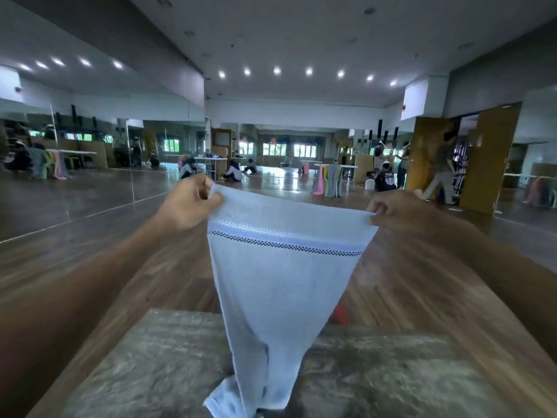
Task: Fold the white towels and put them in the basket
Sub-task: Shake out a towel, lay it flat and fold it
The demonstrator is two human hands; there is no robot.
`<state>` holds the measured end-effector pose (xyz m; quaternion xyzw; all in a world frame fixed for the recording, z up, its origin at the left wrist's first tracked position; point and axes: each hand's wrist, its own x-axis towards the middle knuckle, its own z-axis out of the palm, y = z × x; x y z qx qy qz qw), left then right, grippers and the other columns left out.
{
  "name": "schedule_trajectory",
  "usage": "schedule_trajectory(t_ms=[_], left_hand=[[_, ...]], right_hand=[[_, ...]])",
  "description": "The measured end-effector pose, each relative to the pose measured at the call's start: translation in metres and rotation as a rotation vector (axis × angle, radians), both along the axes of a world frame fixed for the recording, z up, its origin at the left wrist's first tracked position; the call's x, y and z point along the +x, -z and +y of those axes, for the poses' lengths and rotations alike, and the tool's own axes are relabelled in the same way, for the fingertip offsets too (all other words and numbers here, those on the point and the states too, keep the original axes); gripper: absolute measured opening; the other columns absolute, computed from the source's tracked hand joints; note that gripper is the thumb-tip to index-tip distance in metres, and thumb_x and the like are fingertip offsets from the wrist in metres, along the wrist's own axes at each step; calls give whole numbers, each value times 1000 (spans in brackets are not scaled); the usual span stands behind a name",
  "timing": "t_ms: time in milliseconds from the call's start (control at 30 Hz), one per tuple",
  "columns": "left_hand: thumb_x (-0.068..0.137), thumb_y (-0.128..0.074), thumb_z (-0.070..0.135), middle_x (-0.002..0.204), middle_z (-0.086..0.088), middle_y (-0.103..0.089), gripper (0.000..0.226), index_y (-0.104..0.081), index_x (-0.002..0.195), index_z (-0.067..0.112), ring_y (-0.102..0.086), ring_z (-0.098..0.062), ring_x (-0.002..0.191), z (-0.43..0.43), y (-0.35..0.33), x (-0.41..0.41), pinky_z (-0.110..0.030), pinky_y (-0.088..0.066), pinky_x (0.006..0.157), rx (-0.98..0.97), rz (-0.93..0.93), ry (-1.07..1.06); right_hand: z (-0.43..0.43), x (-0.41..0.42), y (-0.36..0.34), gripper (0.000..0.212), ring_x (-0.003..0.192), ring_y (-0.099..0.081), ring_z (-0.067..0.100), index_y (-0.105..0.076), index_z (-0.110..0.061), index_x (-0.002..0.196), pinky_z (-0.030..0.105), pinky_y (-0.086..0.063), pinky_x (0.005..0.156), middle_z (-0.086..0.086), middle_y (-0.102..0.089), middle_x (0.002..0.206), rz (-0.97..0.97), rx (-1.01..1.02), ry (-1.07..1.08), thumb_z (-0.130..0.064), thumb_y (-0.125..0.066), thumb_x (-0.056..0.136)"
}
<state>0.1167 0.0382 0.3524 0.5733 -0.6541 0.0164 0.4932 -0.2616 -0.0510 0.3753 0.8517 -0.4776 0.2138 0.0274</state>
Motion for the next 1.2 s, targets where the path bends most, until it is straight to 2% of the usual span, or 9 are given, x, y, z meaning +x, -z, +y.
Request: schedule_trajectory(t_ms=[100, 267, 500, 567, 767, 867, 1034, 1134, 1200], left_hand=[[90, -61, 22, 73, 2, -59, 20, -48, 75, 25, -57, -14, 63, 4, -37, 0, -21, -41, 48, -33, -167, -162], [88, -61, 23, 76, -3, -66, 17, -52, 75, 29, -62, -23, 71, 16, -90, -2, -32, -50, 68, -96, -188, -219], [88, -63, 9, 70, -8, -58, 7, -58, 83, 6, -49, -17, 55, 27, -152, -7, -21, -40, 45, -10, -140, -104], [88, -61, 4, 71, -8, -56, 6, -58, 83, 6, -47, -15, 55, 26, -169, -9, -12, -37, 41, 10, -125, -85], [91, -59, 7, 77, -7, -65, 8, -63, 85, 8, -59, -16, 65, 20, -193, -9, -25, -48, 62, 141, -23, -38], [89, -61, 8, 86, -13, -69, 8, -64, 82, 8, -63, -17, 66, 3, -188, -1, -32, -51, 77, 172, -20, -92], [85, -66, 7, 84, -3, -65, 5, -67, 81, 11, -54, -10, 66, -19, -156, -4, -15, -41, 50, 173, -155, -210], [82, -69, 6, 81, -1, -65, 13, -66, 73, 16, -56, -10, 69, -32, -144, -3, -17, -40, 53, 129, -118, -232], [83, -68, 8, 83, 0, -67, 12, -66, 75, 17, -58, -12, 72, -36, -143, -3, -22, -46, 57, 85, -103, -248]], right_hand=[[2, -3, -43, 12, 72, -58, 13, -59, -17, 77, 19, -43, 62, 5, -67, 85, -62, -102, -55, -12, -66, 86], [20, -10, -102, 13, 74, -56, 0, -62, -25, 78, 17, -39, 63, -7, -65, 80, -61, -181, -29, -17, -65, 87], [30, -22, -154, 3, 73, -58, 15, -65, -22, 88, 32, -39, 78, -4, -64, 76, -166, -207, -68, -24, -63, 89], [29, -22, -168, 3, 76, -58, 22, -66, -21, 90, 33, -40, 73, 2, -66, 81, -190, -218, -81, -22, -64, 89], [23, -13, -194, 5, 77, -51, 27, -68, -15, 92, 36, -38, 70, 17, -65, 91, -149, -173, -124, -17, -63, 89], [10, -4, -186, 4, 75, -54, 21, -66, -14, 90, 33, -42, 68, 7, -63, 82, -61, -155, -67, -16, -63, 90], [-12, 13, -158, 23, 74, -57, 9, -57, -24, 68, 28, -40, 74, -10, -60, 71, -3, -245, 7, -14, -68, 85], [-19, 15, -144, 27, 81, -55, 14, -55, -23, 66, 20, -37, 68, -10, -56, 72, -28, -278, 23, -9, -66, 85], [-22, 13, -141, 26, 87, -55, 13, -55, -26, 66, 27, -34, 81, -13, -57, 71, -34, -329, 63, -12, -65, 86]])
